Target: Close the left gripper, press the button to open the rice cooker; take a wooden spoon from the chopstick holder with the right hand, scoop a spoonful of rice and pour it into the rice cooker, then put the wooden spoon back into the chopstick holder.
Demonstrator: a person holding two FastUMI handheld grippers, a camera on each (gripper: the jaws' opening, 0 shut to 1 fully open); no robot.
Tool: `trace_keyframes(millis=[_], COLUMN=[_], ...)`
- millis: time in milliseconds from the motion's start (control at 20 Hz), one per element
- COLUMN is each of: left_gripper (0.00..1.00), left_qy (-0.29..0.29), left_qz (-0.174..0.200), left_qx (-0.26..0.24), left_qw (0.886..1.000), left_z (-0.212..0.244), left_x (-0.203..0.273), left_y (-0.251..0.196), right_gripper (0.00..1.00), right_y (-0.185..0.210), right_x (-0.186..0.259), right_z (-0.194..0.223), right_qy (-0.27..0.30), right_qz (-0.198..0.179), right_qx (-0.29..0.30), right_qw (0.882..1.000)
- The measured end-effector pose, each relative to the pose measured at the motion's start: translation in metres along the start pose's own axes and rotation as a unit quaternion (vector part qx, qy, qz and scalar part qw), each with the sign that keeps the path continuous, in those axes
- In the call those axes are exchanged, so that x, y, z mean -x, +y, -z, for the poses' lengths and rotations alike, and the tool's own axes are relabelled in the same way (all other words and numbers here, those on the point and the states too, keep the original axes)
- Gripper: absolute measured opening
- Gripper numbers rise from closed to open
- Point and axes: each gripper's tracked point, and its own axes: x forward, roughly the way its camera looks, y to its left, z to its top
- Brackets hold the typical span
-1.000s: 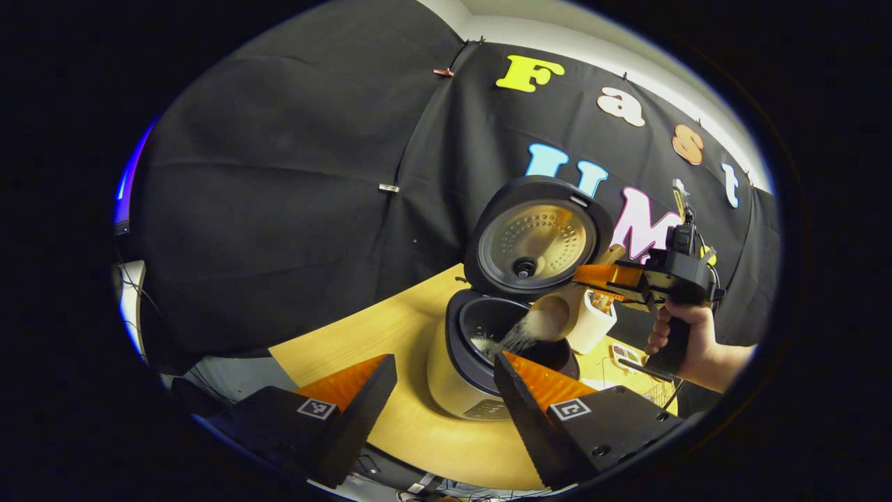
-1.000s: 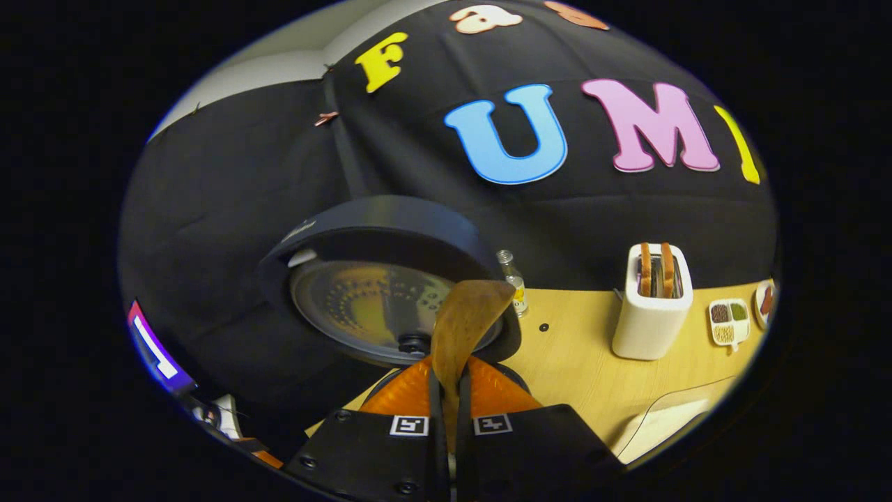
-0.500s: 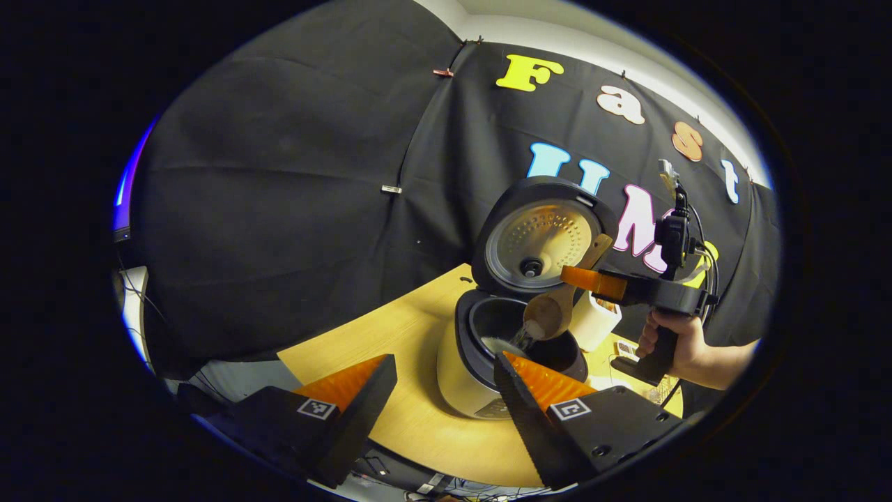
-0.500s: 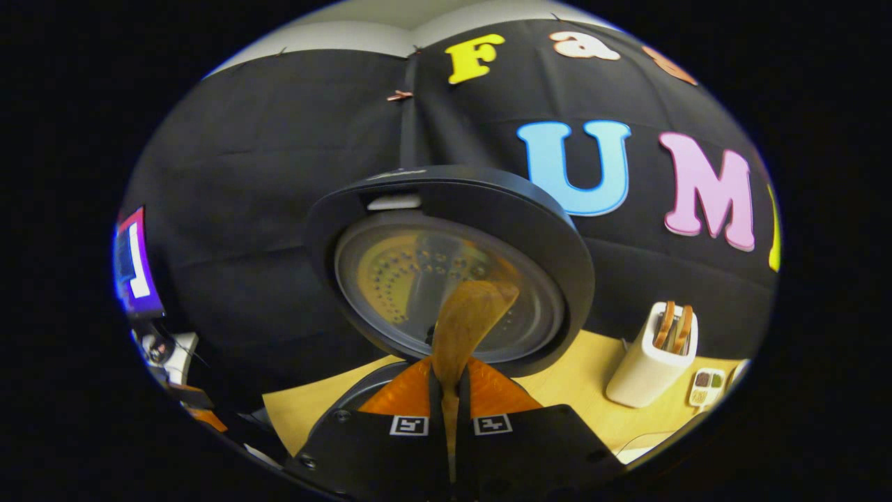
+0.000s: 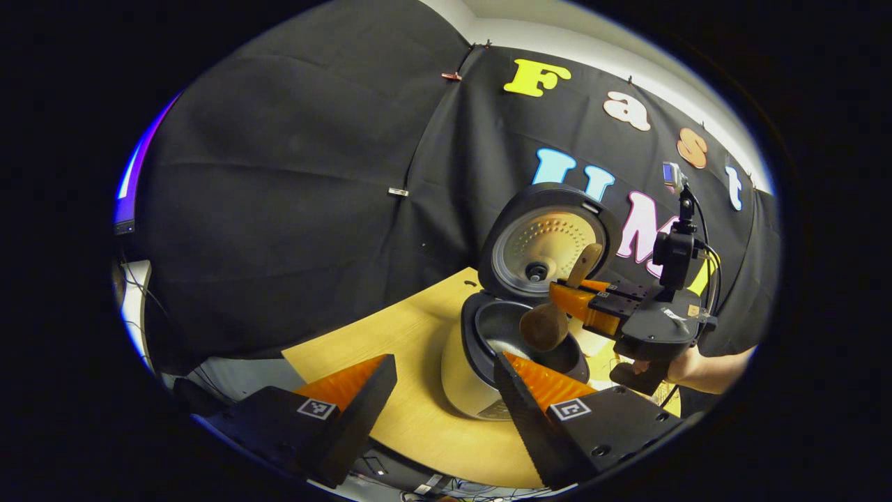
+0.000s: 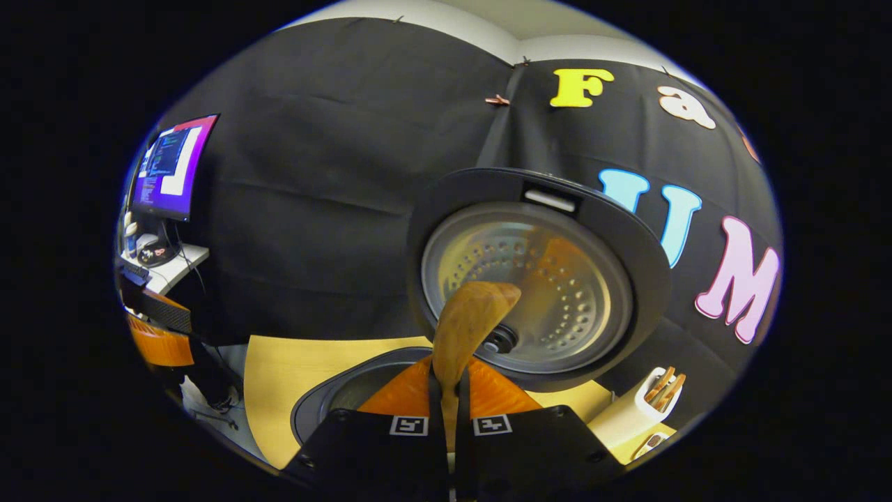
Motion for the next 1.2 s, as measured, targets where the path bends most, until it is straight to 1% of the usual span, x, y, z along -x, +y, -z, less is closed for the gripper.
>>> trace_keyframes(millis=[100,150,200,250,300,450,600,750,950,1050,1200], left_gripper=[0.95,0.95,0.95,0.95,0.95,0.95,0.95,0.95,0.96,0.95,0.95], left_qy=[-0.001,-0.002,-0.003,-0.005,-0.009,-0.015,-0.021,-0.027,-0.033,-0.035,-0.036], left_qz=[0.000,0.000,-0.002,-0.002,0.000,0.015,0.035,0.059,0.090,0.103,0.120], left_qx=[0.000,-0.001,-0.003,-0.004,-0.004,-0.004,-0.013,-0.025,-0.043,-0.056,-0.071], left_qw=[1.000,1.000,1.000,1.000,1.000,1.000,0.999,0.998,0.994,0.993,0.990], left_z=[0.001,0.002,0.003,0.003,0.001,0.000,-0.004,-0.008,-0.013,-0.015,-0.016], left_x=[0.005,0.006,0.008,0.009,0.011,0.009,0.009,0.007,0.005,0.003,-0.003], left_y=[-0.002,-0.003,-0.004,-0.005,-0.009,-0.024,-0.042,-0.069,-0.104,-0.121,-0.145], right_gripper=[0.08,0.09,0.09,0.13,0.09,0.09,0.08,0.08,0.08,0.08,0.08], right_y=[0.002,0.000,-0.005,-0.011,-0.019,-0.050,-0.089,-0.126,-0.190,-0.221,-0.266], right_x=[0.003,0.005,0.008,0.013,0.018,0.045,0.081,0.125,0.192,0.229,0.282], right_z=[0.001,-0.001,-0.009,-0.019,-0.030,-0.052,-0.061,-0.056,-0.031,-0.013,0.015], right_qy=[0.002,0.002,-0.005,-0.016,-0.027,-0.053,-0.072,-0.079,-0.078,-0.075,-0.074], right_qz=[-0.001,0.002,0.008,0.016,0.026,0.060,0.099,0.143,0.219,0.265,0.331], right_qx=[0.001,-0.009,-0.027,-0.049,-0.074,-0.149,-0.192,-0.226,-0.248,-0.261,-0.284], right_qw=[1.000,1.000,1.000,0.999,0.997,0.986,0.974,0.960,0.940,0.925,0.897])
